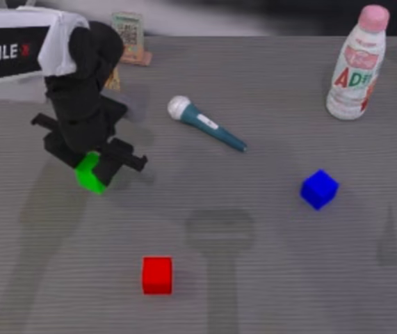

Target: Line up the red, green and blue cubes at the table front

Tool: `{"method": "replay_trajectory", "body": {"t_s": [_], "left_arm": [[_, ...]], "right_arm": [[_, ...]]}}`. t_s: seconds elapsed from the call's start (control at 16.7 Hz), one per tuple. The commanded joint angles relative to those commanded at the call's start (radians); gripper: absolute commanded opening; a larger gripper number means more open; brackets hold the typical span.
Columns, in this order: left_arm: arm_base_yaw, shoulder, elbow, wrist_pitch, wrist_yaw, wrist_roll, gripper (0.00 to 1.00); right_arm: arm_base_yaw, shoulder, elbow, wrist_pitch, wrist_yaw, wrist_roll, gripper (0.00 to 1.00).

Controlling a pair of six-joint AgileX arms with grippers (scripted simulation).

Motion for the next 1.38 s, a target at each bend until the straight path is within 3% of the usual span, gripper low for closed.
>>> {"method": "replay_trajectory", "body": {"t_s": [0.48, 0.66, 0.9, 1.38], "left_arm": [[-0.001, -0.04, 0.047, -0.079, -0.001, 0.0, 0.0], [-0.043, -0.037, 0.053, -0.086, -0.002, -0.066, 0.0], [-0.163, -0.04, 0.055, -0.105, -0.006, -0.292, 0.0], [-0.474, -0.087, 0.023, -0.133, -0.013, -0.932, 0.0]], "right_arm": [[0.0, 0.0, 0.0, 0.0, 0.0, 0.0, 1.0], [0.0, 0.0, 0.0, 0.0, 0.0, 0.0, 1.0], [0.0, 0.0, 0.0, 0.0, 0.0, 0.0, 1.0], [0.0, 0.0, 0.0, 0.0, 0.0, 0.0, 1.0]]}}
